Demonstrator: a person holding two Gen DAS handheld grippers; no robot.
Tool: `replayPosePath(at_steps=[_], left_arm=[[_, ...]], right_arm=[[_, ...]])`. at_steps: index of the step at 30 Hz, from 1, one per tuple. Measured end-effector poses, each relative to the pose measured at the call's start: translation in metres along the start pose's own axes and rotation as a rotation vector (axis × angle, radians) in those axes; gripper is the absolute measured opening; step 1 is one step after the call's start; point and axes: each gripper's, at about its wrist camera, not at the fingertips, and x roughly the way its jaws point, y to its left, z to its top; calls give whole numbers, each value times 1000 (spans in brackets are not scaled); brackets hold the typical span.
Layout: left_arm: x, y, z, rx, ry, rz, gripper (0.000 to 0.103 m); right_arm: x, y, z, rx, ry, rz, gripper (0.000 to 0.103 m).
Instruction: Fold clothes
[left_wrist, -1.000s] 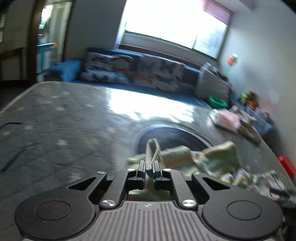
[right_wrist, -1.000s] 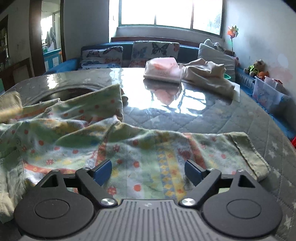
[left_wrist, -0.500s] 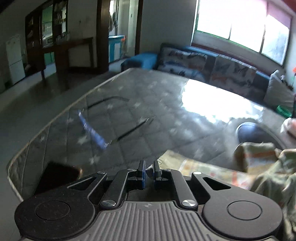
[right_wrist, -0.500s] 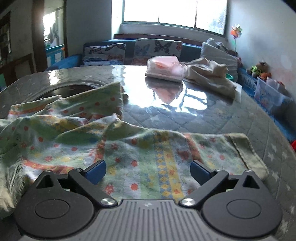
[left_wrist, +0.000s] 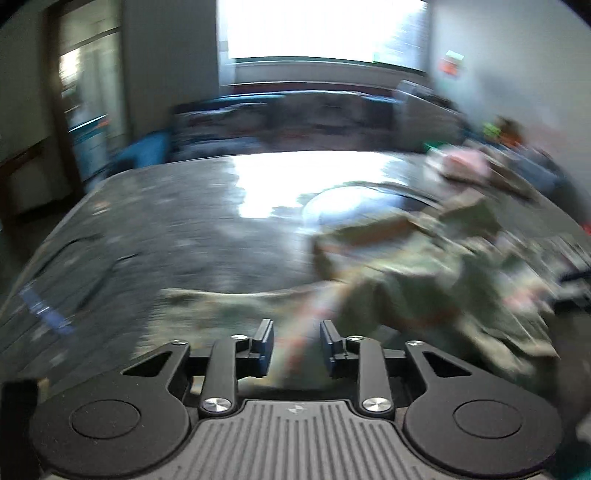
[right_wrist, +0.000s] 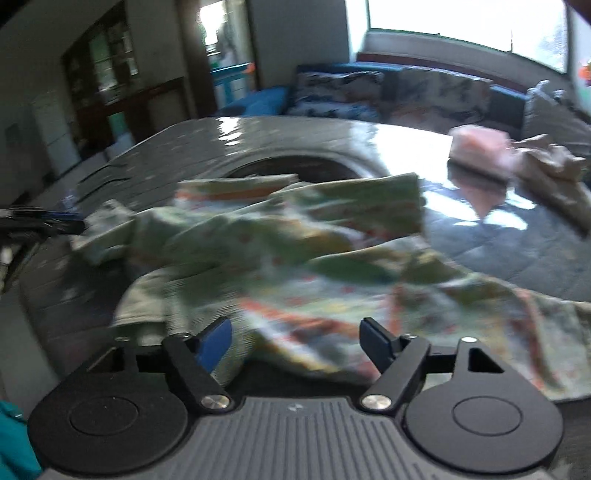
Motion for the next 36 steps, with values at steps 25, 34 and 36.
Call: replayPosePath(at_steps=[25,34,36], left_arm=[[-11,-36,-9,274,-56,-79,6],[-39,-38,-32,405,-11,-161,5],[-41,-39,-39,443,15,-176,5]], right_arm=[[-20,27,-8,-62,64,95,3],[-48,33,-20,-236,209,131,4],[-52,33,-20,-262,217,127,8]])
